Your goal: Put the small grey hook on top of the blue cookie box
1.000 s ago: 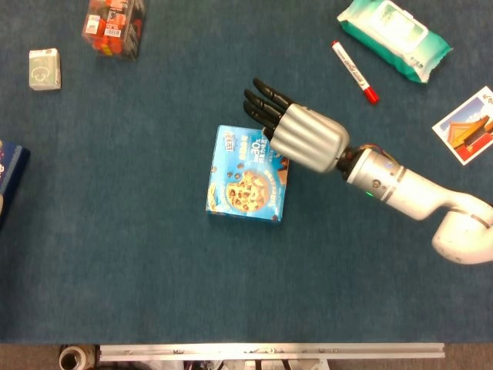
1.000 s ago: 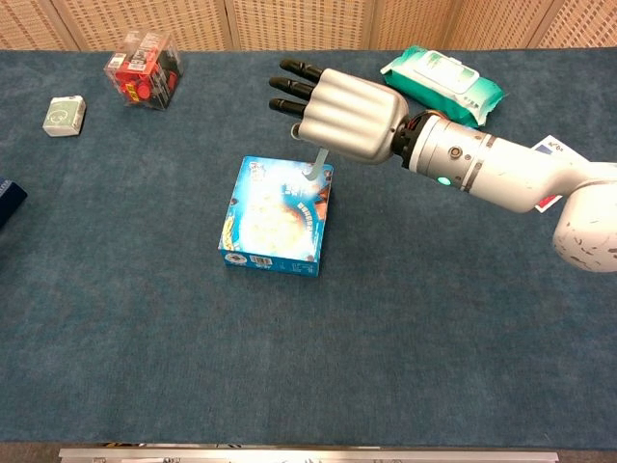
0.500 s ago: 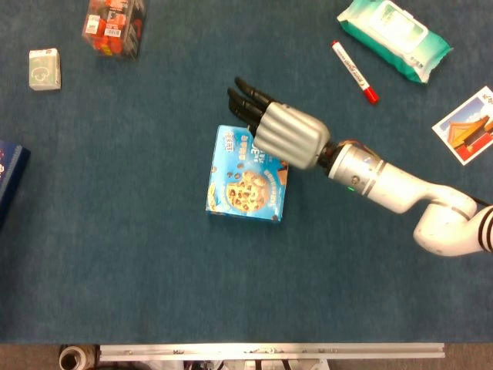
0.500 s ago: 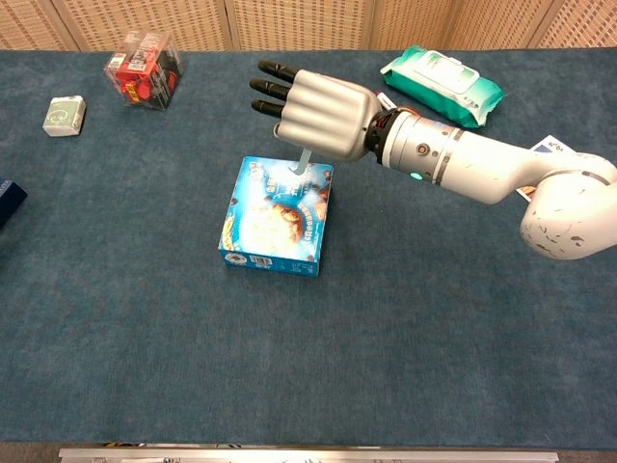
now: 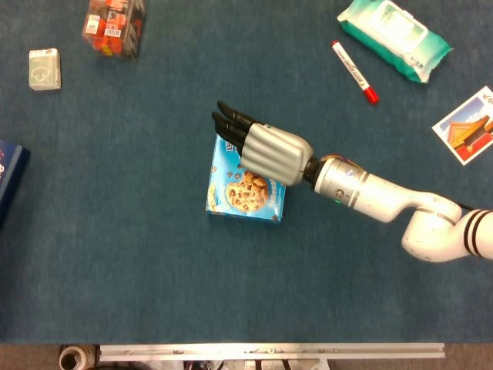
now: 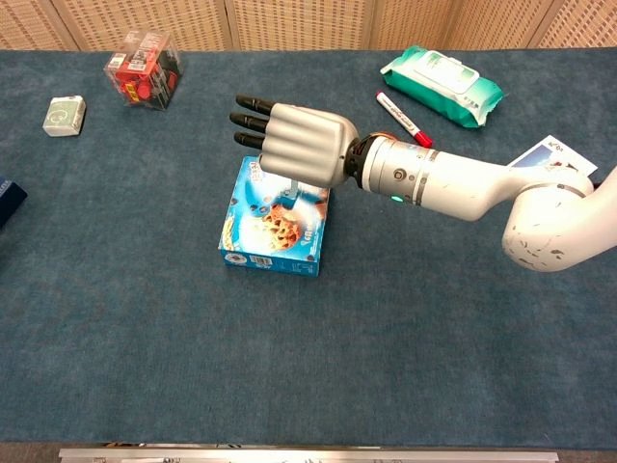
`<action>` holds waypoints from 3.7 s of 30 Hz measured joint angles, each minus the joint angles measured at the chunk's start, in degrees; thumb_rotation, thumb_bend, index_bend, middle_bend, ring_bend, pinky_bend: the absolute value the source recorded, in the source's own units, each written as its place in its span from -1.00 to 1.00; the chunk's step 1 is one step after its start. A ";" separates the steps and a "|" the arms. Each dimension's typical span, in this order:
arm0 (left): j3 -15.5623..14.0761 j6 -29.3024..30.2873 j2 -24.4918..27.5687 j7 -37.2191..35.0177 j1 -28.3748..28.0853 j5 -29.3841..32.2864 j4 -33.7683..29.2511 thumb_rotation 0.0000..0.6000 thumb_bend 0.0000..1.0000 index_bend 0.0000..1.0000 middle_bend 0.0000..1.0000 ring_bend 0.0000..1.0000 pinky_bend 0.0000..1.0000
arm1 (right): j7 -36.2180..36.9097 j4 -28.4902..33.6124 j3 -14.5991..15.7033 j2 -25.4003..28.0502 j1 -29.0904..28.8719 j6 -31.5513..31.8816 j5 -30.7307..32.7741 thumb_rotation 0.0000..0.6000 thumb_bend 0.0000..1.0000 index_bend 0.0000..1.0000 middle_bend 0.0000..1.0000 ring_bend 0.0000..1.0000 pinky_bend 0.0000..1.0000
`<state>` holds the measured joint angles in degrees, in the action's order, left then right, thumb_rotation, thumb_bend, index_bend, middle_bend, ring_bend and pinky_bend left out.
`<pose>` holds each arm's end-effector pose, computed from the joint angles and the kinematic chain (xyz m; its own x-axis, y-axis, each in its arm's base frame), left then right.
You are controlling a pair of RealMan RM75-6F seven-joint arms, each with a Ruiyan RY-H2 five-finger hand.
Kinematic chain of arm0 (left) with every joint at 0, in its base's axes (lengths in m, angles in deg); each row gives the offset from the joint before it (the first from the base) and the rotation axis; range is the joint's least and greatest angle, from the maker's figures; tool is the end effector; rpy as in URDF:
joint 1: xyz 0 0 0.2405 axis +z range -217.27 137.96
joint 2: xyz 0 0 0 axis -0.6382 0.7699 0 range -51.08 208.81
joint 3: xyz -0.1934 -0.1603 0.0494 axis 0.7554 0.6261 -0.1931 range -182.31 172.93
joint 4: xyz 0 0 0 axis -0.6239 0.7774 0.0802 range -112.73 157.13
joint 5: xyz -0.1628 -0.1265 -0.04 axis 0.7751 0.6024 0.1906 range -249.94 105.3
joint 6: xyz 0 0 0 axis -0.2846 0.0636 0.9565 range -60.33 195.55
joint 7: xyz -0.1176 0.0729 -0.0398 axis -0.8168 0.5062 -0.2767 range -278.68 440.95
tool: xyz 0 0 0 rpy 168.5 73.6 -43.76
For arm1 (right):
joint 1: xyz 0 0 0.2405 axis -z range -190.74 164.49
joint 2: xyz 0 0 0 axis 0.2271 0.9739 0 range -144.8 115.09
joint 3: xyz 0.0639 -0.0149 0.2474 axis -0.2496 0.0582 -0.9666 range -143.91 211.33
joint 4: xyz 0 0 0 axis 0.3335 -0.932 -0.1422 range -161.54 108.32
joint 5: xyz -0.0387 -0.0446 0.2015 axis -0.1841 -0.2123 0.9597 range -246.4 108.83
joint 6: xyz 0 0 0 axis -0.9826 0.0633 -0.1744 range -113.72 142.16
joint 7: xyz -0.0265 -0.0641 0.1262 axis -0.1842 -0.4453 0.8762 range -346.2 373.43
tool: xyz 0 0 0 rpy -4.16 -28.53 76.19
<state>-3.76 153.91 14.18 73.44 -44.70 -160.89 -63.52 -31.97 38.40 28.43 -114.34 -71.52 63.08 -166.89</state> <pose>-0.3276 0.1767 0.1631 0.3734 0.0117 0.9276 0.9267 -0.0493 -0.3724 -0.0549 -0.3429 -0.0885 0.7502 0.5711 0.3333 0.1739 -0.6568 0.7337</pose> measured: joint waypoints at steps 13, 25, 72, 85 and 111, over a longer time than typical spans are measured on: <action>0.00 -0.30 -0.30 -0.12 0.04 0.27 0.38 1.00 -0.25 -0.62 -0.34 -0.37 -0.57 | -0.43 -0.05 0.90 -0.84 0.93 1.48 0.89 1.00 -0.16 -0.04 -0.65 -1.00 -1.00; 0.02 -0.10 -0.18 -0.02 0.21 0.27 0.35 1.00 -0.25 -0.62 -0.34 -0.37 -0.57 | -0.36 -0.23 1.27 -1.69 1.98 2.56 1.92 1.00 -0.16 -0.29 -0.69 -1.00 -1.00; 2.04 -25.14 2.92 4.07 -24.35 -9.69 -3.66 1.00 0.12 -0.69 0.94 0.92 0.82 | 19.09 27.60 -3.87 31.32 23.06 18.97 20.70 1.00 -0.14 -0.31 -0.34 -0.65 -0.63; 3.22 -40.68 0.72 8.24 -34.79 -3.21 -7.25 0.53 0.75 -0.62 1.00 1.00 1.00 | 20.08 28.12 -2.54 31.34 24.51 18.02 20.79 1.00 -0.14 -0.31 -0.30 -0.61 -0.55; 2.60 -47.41 -11.01 18.99 -43.05 2.27 -3.65 0.36 0.75 -0.58 1.00 1.00 1.00 | 23.00 25.66 -0.63 28.70 27.58 17.65 20.88 1.00 -0.14 -0.30 -0.30 -0.61 -0.55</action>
<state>-1.16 106.50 3.17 92.43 -87.75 -158.62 -67.17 -8.97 64.06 27.81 -85.64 -43.93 80.73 -146.01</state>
